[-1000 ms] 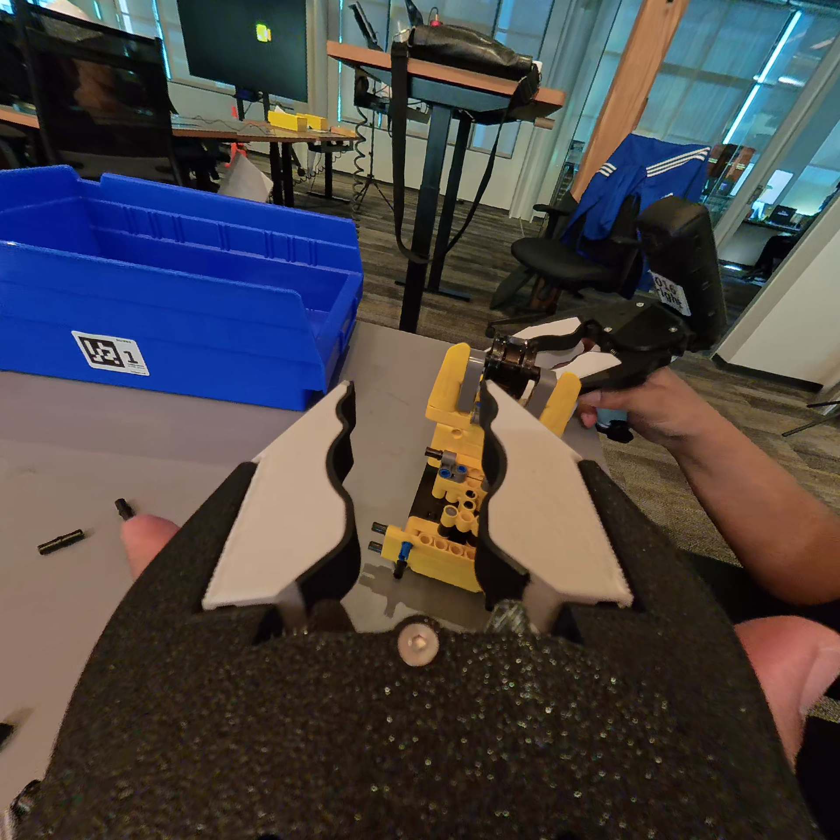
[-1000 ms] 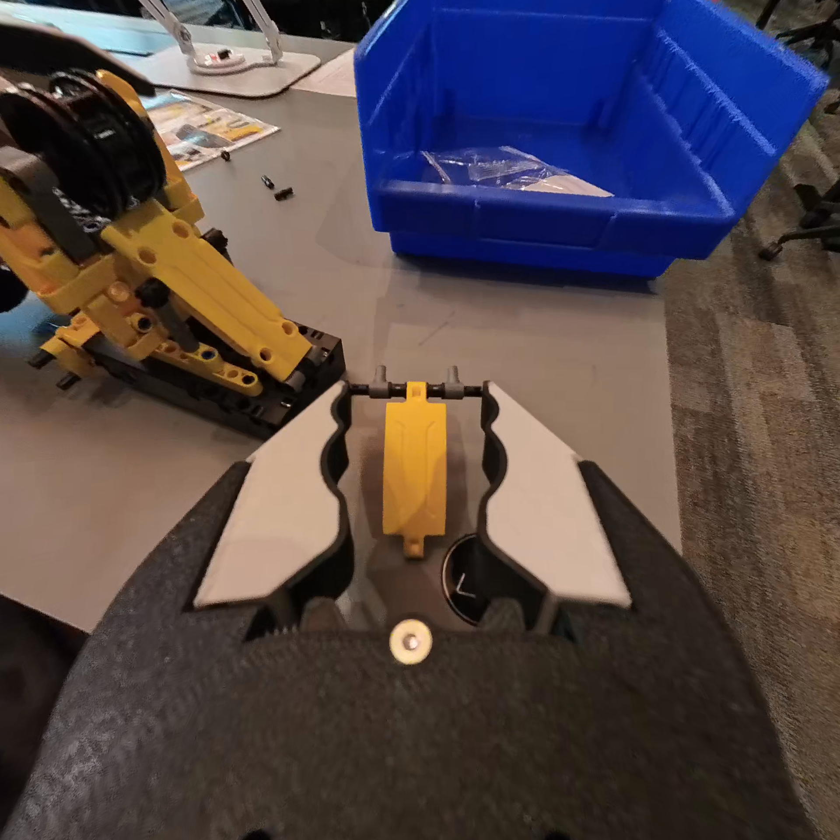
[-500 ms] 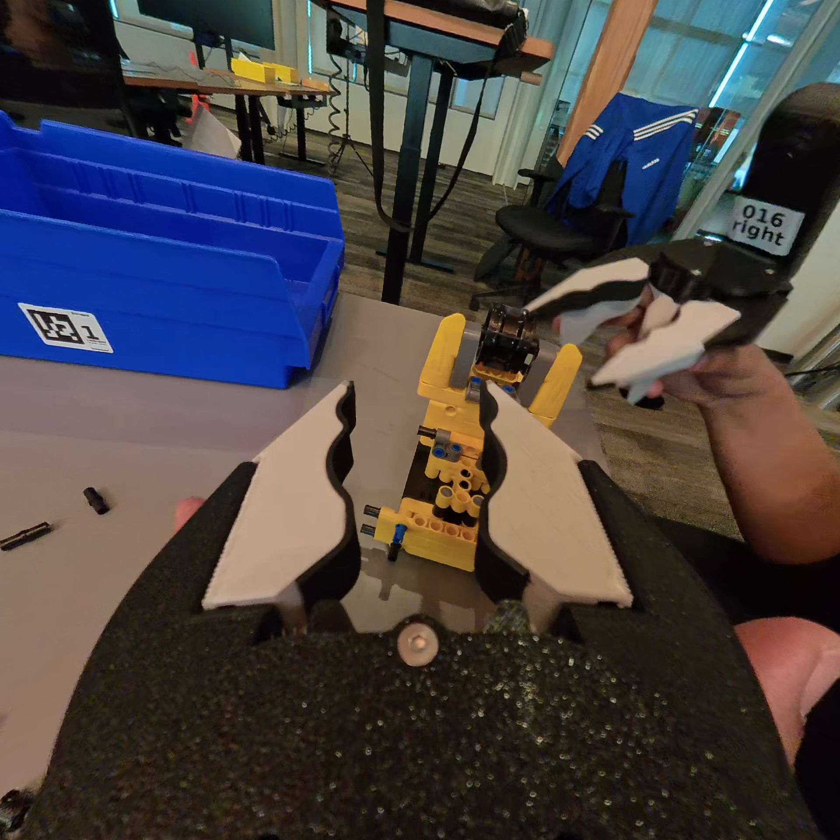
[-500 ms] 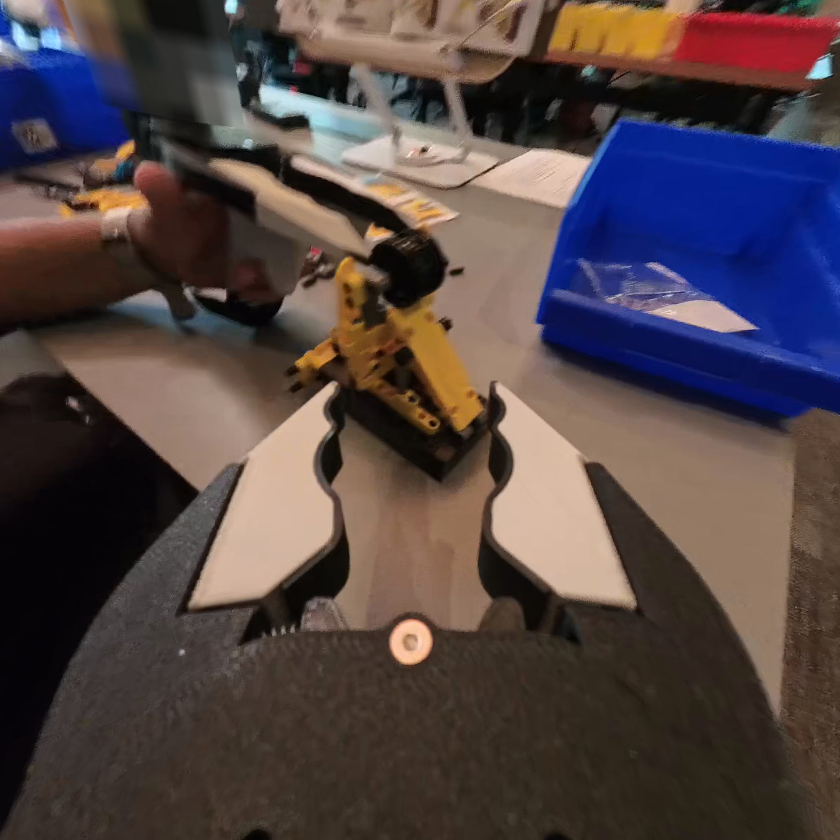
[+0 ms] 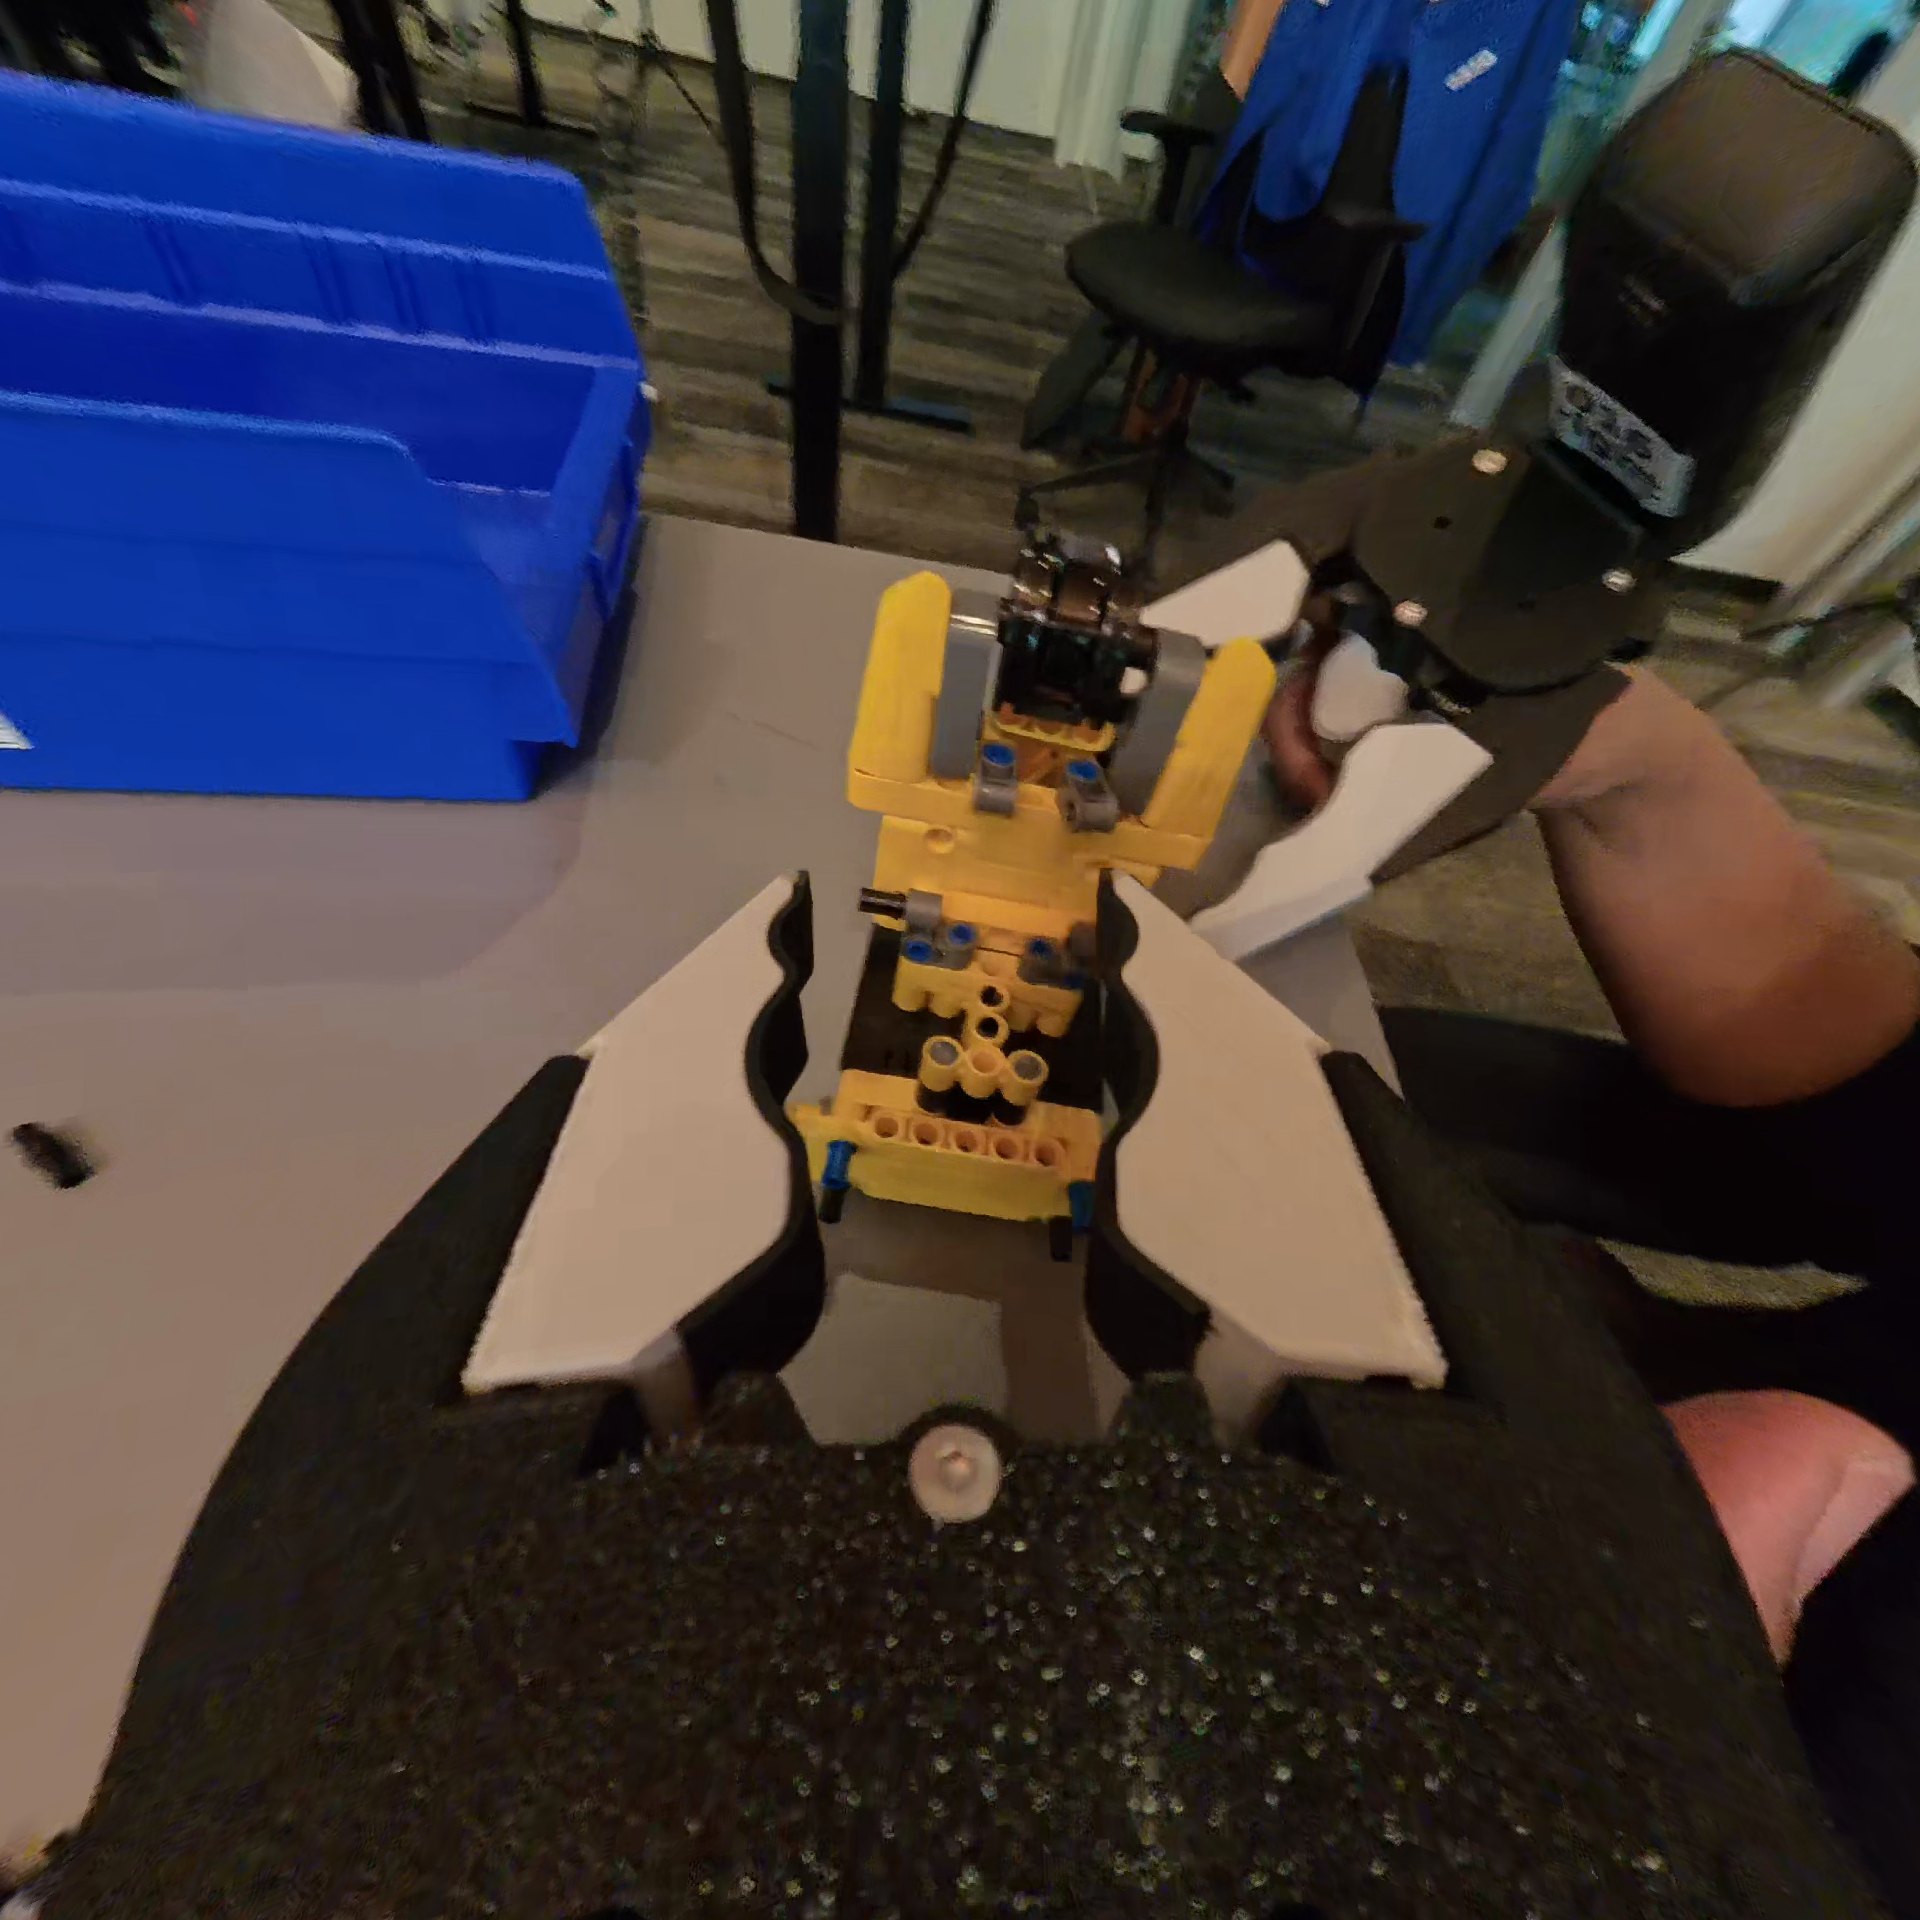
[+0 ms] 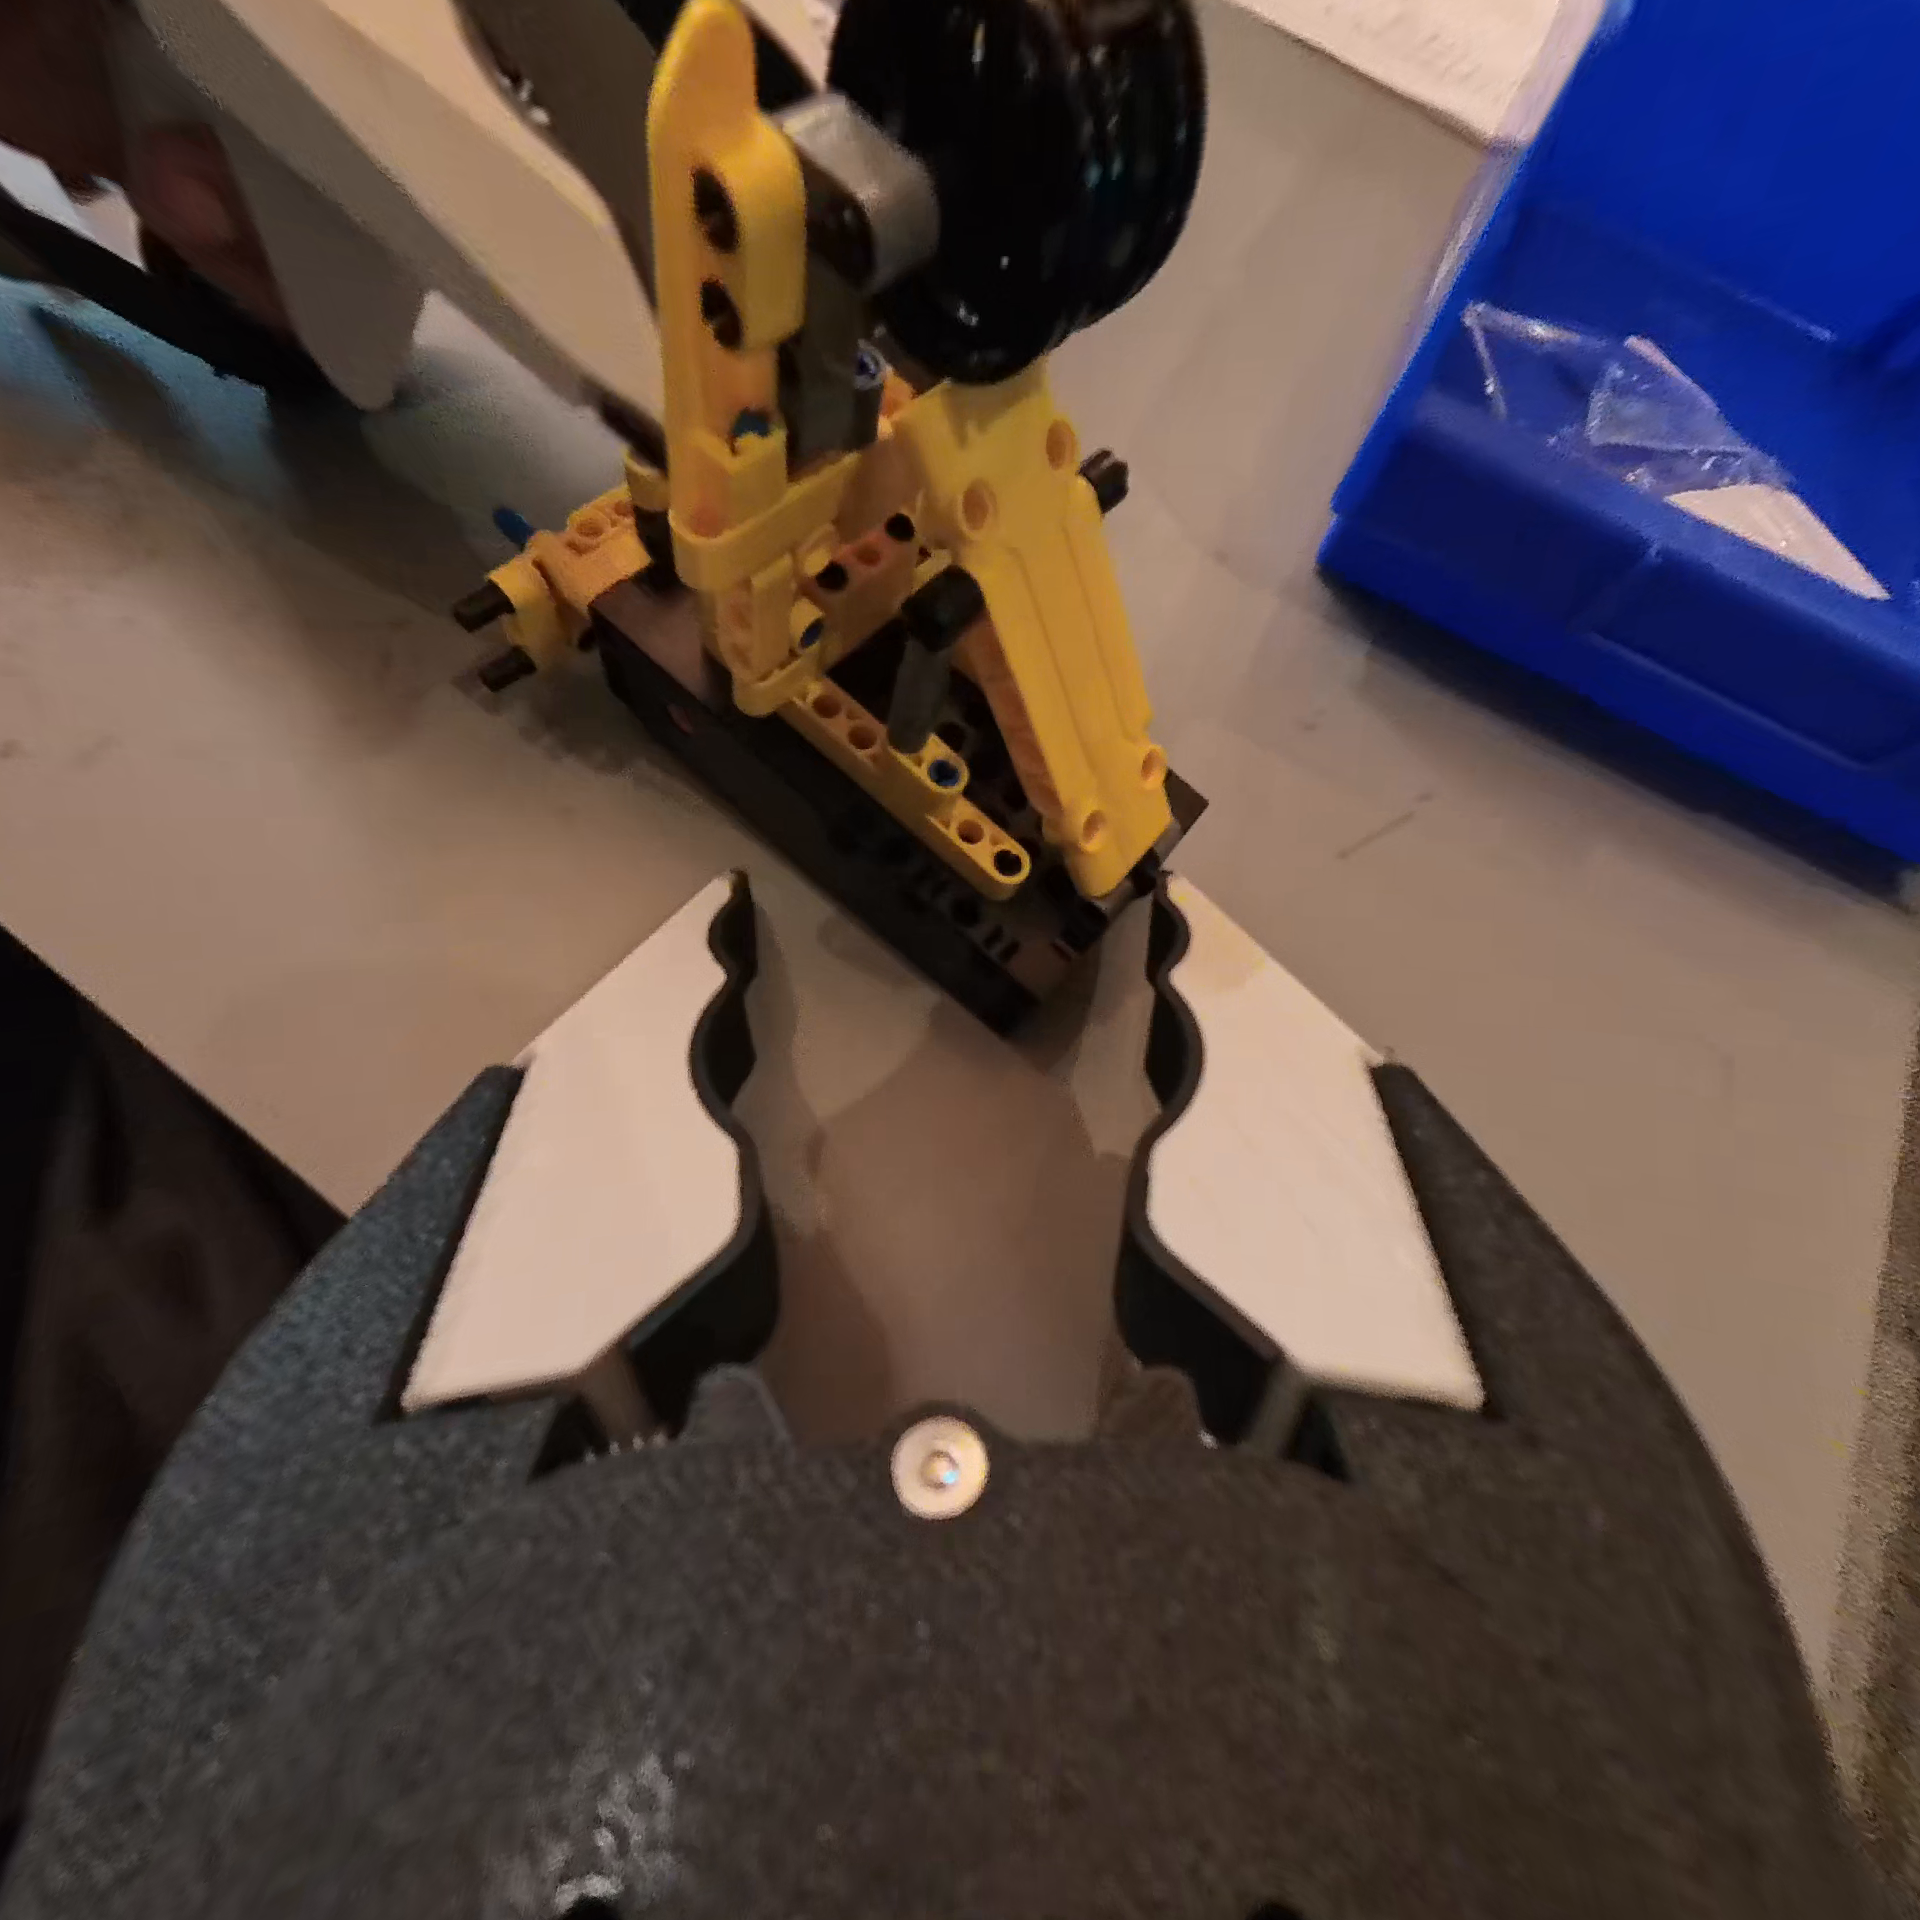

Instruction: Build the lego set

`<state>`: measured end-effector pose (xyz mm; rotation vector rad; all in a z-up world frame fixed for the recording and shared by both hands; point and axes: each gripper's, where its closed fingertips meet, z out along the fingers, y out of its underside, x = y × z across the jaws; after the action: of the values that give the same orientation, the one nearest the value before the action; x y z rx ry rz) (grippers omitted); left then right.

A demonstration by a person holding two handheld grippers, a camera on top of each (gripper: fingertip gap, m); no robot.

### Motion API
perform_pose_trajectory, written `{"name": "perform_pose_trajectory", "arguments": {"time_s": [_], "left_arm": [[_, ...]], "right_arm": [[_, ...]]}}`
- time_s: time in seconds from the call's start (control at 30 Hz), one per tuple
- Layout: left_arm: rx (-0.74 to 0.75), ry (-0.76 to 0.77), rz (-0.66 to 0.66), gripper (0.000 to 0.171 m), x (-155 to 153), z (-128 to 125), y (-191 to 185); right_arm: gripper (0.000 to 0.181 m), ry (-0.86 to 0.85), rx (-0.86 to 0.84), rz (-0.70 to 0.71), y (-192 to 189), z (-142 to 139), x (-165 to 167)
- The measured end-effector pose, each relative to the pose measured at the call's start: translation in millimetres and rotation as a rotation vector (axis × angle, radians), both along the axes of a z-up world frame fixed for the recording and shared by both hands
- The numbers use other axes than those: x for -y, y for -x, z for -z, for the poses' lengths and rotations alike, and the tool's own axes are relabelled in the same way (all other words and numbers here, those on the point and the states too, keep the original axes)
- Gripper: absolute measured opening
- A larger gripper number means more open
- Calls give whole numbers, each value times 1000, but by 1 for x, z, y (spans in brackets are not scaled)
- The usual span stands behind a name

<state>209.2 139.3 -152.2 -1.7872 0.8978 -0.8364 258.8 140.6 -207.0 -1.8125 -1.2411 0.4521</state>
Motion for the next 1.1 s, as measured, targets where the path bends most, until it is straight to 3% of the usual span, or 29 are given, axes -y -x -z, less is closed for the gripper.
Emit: {"name": "perform_pose_trajectory", "arguments": {"time_s": [0.3,0.5,0.57,0.67,0.8,0.97,1.1], "left_arm": [[-40,82,85,58,16,11,-5],[-65,139,54,58,25,12,3],[-86,144,19,58,30,13,10],[-127,185,42,57,55,20,17],[-147,153,62,58,85,25,18],[-164,108,71,58,94,22,17],[-101,161,81,58,95,20,6]], "right_arm": [[69,12,1,3,7,1,-2],[62,106,-63,-47,14,-2,6],[51,126,-72,-30,16,-2,4],[26,66,-21,64,11,-2,-11],[27,52,54,89,10,7,-13],[30,104,-161,55,5,-23,-8],[38,225,-278,-34,-4,-45,14]]}}
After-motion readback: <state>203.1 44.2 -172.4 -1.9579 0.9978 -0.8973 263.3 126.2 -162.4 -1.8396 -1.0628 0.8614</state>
